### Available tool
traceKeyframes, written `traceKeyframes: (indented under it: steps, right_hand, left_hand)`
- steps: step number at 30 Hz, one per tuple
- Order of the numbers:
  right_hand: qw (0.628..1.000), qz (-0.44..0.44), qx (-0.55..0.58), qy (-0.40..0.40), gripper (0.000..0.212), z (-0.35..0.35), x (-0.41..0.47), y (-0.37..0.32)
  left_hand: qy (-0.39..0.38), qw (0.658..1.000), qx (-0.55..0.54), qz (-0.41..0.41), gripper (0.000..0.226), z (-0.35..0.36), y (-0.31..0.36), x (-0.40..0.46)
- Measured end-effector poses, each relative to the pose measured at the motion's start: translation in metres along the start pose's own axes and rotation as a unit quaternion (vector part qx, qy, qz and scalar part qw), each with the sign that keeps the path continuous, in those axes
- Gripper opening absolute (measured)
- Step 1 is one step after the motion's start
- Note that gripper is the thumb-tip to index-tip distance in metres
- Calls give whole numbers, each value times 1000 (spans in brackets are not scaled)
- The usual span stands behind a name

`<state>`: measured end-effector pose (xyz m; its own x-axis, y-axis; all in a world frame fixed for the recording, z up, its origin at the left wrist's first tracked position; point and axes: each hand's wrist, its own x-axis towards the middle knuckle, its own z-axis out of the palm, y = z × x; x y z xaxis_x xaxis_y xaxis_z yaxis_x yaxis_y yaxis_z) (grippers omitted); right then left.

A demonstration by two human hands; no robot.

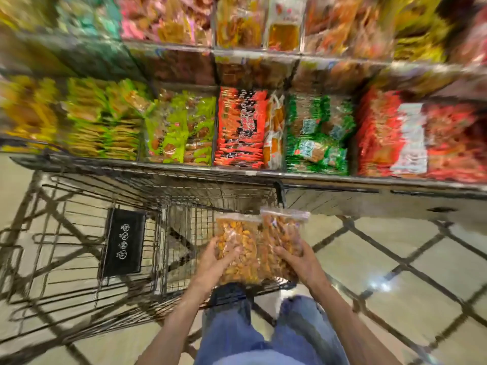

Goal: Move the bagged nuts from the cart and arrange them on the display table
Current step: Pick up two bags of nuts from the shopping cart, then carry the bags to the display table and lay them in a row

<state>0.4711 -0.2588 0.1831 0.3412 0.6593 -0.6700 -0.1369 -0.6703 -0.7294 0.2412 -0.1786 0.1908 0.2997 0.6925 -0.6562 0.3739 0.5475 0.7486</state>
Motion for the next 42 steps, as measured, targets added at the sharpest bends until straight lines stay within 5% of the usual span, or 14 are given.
traceKeyframes:
  steps: [11,14,23,30,35,42]
  right_hand:
    - [981,-86,118,130,47,-139,-115,32]
    - [968,-108,159,160,46,-191,-145,57]
    - [925,-118,241,270,42,-355,-247,159]
    - [854,-107,316,400,51,-453,-321,233]
    - [786,-96,368,487,39,-514,-363,273]
    - [692,-67,414,588,51,-617,-392,322]
  left_hand:
    - [-90,993,45,64,75,140,54,-54]
    - [-104,990,62,70,86,194,55,-66]
    - [-216,955,151,136,42,413,50,-142]
    - [-353,909,179,128,42,569,40,-178]
    - [-447,859,227,108,50,682,35,-200]
    - [-543,773,310,106,72,858,29,-213]
